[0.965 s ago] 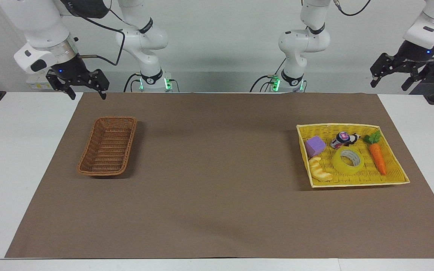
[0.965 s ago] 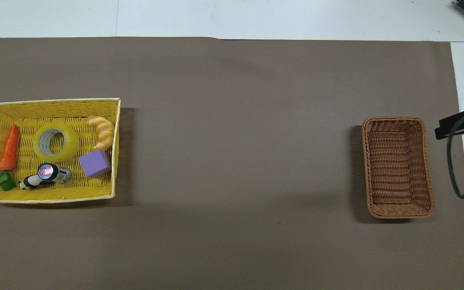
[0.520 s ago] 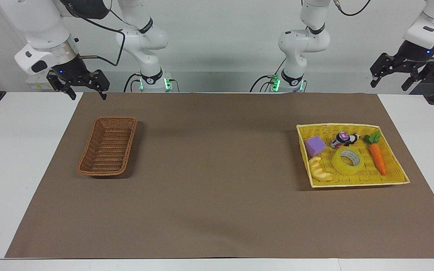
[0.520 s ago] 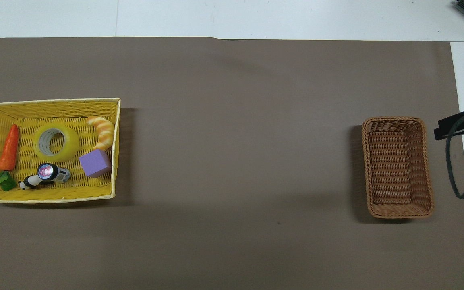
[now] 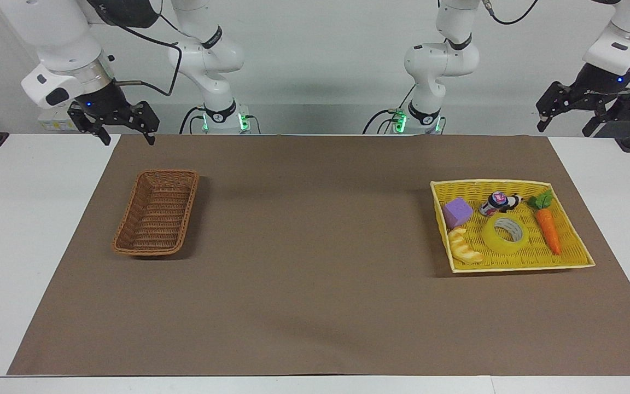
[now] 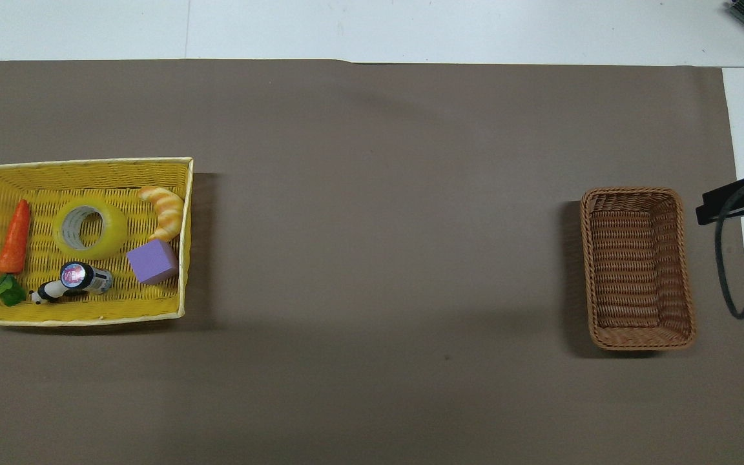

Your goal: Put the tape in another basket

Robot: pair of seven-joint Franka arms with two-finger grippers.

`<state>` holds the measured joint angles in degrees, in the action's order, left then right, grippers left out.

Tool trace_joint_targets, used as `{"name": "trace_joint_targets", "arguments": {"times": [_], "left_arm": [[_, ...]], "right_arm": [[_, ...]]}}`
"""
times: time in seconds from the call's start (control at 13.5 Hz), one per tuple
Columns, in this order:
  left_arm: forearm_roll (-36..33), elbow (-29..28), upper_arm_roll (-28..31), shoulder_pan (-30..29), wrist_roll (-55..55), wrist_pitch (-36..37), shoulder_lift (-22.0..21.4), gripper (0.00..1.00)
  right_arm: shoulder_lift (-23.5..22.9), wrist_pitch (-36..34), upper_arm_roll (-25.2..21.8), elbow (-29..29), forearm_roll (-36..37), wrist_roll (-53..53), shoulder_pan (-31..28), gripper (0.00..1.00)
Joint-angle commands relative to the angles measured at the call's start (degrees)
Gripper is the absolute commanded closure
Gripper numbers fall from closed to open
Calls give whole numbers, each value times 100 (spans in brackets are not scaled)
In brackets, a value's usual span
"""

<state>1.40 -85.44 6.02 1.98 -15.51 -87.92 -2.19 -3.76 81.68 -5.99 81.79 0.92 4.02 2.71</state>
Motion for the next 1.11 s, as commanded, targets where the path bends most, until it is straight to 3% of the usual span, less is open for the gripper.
{"name": "trace_joint_targets", "arguments": {"times": [0.0, 0.52, 1.04], "left_arm": [[-87, -437, 84, 83, -4, -400, -124, 0], [-78, -1948, 171, 74, -39, -2376, -10, 0], [-8, -2362, 505, 74, -337, -3397, 666, 0]], "right_arm": [[139, 94, -8, 179, -66, 117, -16, 0], [200, 94, -8, 275, -118, 152, -24, 0], [341, 322, -17, 557, -110, 117, -16, 0]]}}
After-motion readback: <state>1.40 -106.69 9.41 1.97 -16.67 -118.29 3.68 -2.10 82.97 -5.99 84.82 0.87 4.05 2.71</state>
